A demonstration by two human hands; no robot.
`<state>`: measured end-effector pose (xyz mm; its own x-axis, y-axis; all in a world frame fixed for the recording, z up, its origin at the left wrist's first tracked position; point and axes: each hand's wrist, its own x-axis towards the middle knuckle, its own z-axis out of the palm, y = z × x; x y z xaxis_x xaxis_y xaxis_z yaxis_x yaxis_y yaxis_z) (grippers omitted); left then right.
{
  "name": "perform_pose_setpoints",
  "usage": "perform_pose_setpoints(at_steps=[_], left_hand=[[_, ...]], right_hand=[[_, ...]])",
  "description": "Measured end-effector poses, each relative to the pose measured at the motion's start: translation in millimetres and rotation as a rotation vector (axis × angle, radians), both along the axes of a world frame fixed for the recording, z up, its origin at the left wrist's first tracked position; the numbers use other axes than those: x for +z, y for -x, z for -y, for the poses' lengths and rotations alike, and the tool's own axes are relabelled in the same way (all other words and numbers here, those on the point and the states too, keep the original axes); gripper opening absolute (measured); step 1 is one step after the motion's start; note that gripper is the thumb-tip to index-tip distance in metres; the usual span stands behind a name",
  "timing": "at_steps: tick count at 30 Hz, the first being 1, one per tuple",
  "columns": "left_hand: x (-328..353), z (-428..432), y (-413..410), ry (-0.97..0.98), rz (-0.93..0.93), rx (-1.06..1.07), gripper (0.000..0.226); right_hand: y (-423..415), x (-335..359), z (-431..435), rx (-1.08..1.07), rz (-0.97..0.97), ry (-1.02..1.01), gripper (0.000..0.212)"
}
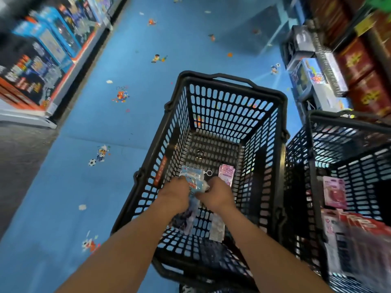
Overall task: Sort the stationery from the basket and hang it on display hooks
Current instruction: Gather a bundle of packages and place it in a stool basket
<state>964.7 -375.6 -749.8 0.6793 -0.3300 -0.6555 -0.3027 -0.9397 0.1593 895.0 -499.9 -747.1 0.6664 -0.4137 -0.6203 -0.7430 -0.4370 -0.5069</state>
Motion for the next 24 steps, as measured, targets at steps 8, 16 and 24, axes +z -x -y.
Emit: perform_pose_setpoints(at_steps=[8,16,24], left_hand=[[83,-11,43,0.301,0.105,0.047,0.043],[225,-25,178,0.345,0.129,0.06,0.023],[223,7,312,0.152,-0.455,0.005,0.028]], right_hand=[[62,94,11,0.096,0.327,-0.157,0.055],[192,222,34,0.262,0.473,-0.316,0.041],[352,225,83,0.715,-0.052,-0.342,0.026]])
